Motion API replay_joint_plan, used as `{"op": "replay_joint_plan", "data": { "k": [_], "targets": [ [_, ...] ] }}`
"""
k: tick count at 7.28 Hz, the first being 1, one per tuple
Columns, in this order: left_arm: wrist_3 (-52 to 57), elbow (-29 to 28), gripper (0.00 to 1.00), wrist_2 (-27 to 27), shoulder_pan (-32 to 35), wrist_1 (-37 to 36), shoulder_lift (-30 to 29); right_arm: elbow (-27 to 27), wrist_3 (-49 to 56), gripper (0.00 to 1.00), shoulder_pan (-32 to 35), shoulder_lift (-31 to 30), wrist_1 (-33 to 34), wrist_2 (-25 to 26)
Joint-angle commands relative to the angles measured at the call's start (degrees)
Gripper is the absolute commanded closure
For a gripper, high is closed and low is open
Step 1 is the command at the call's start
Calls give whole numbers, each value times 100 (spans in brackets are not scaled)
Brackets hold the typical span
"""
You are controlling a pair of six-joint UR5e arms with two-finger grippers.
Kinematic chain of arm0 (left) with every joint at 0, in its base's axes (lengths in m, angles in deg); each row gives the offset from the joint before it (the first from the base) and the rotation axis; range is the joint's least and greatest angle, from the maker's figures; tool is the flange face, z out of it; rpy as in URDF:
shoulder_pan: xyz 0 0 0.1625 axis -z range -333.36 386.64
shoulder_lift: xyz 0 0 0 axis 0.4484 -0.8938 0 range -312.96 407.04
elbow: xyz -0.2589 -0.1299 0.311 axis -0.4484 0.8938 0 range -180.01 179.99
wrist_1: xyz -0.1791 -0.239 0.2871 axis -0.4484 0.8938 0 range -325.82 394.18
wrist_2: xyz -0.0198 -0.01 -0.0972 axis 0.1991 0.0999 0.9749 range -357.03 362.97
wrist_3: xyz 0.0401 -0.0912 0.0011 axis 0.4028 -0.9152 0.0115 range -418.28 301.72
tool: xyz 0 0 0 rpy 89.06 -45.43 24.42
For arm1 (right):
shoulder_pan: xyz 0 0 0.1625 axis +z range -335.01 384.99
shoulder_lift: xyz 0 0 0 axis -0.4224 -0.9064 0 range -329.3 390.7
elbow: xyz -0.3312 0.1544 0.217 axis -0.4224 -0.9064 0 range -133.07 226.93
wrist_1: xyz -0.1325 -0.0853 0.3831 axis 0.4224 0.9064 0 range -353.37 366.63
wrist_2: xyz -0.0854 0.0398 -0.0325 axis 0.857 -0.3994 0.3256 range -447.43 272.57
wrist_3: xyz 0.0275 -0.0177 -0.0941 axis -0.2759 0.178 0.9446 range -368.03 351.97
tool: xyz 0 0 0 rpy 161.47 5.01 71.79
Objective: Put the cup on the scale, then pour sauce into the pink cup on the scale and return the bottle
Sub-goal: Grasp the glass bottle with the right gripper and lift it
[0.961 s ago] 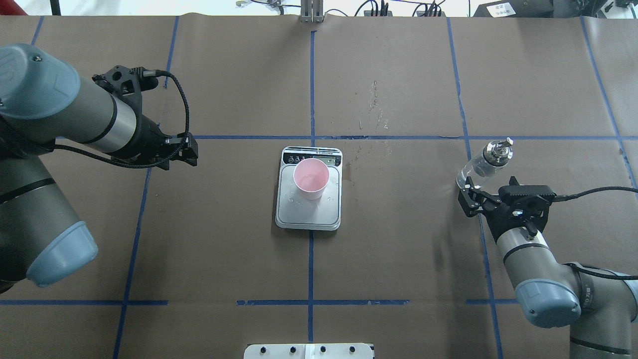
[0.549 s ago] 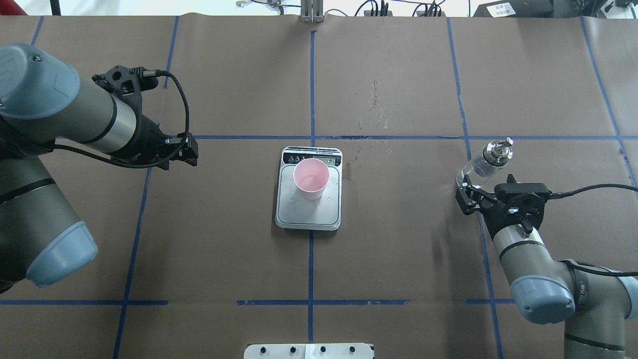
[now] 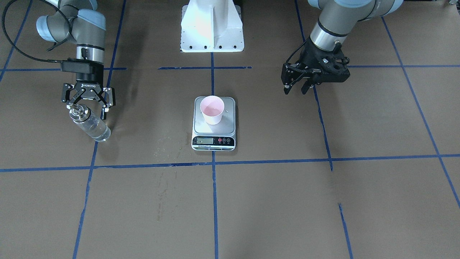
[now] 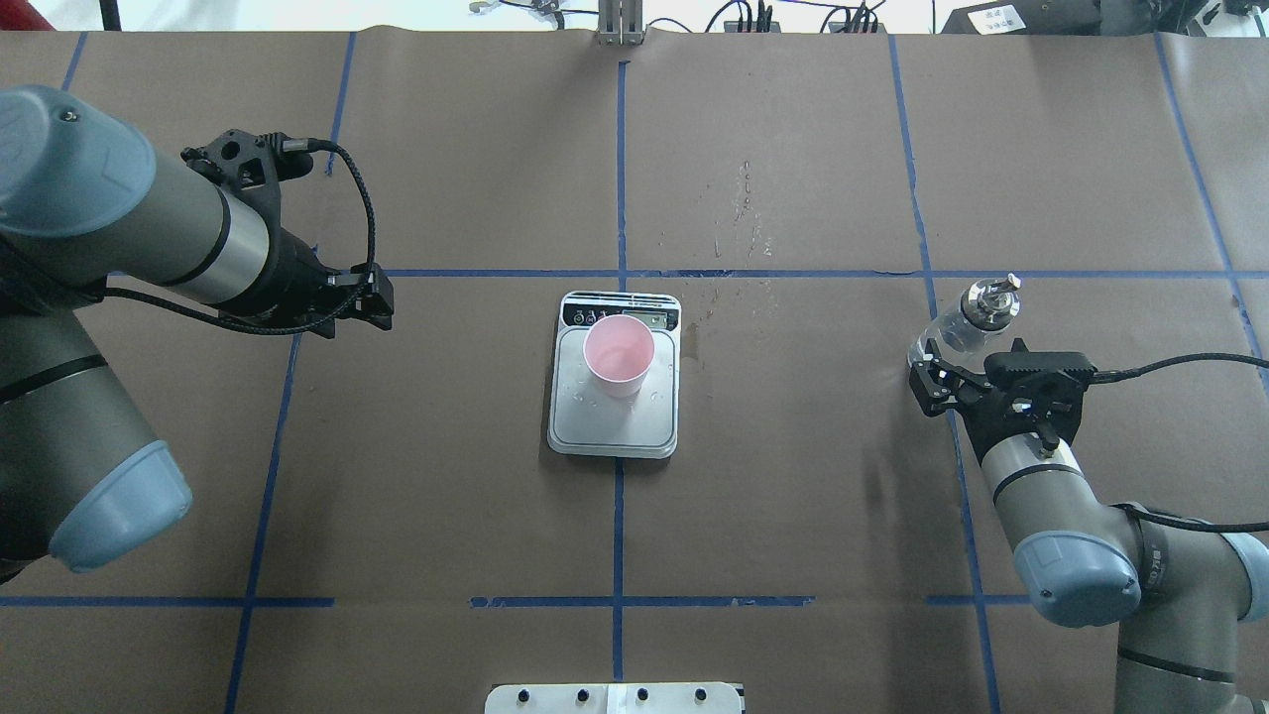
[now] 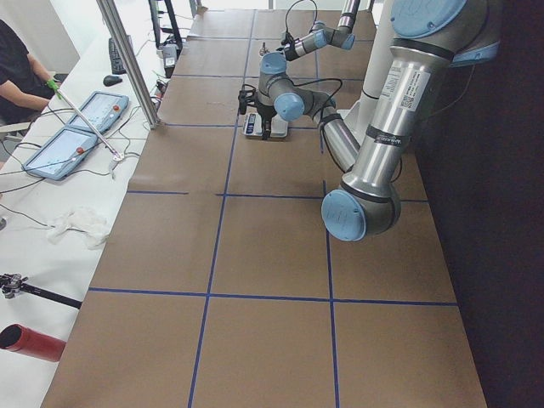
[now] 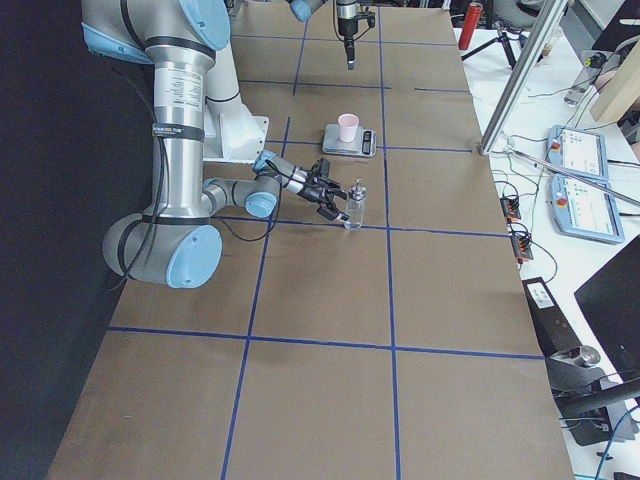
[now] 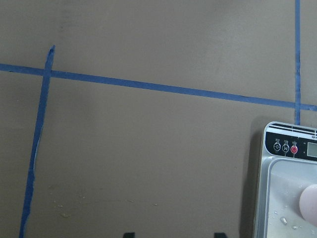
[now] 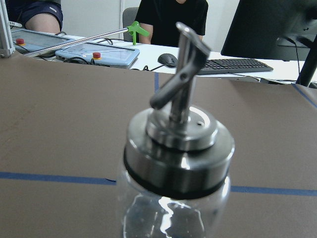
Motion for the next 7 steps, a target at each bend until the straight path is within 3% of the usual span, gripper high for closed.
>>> {"op": "replay_joint_plan", "data": {
  "k": [1,7],
  "targets": [
    [0,2,38,-2,0,0,0,-48,136,1,79,100,-1,-84],
    [0,11,38,-2,0,-9,0,-381,172,3,202,294,-236,-93]
  ]
}}
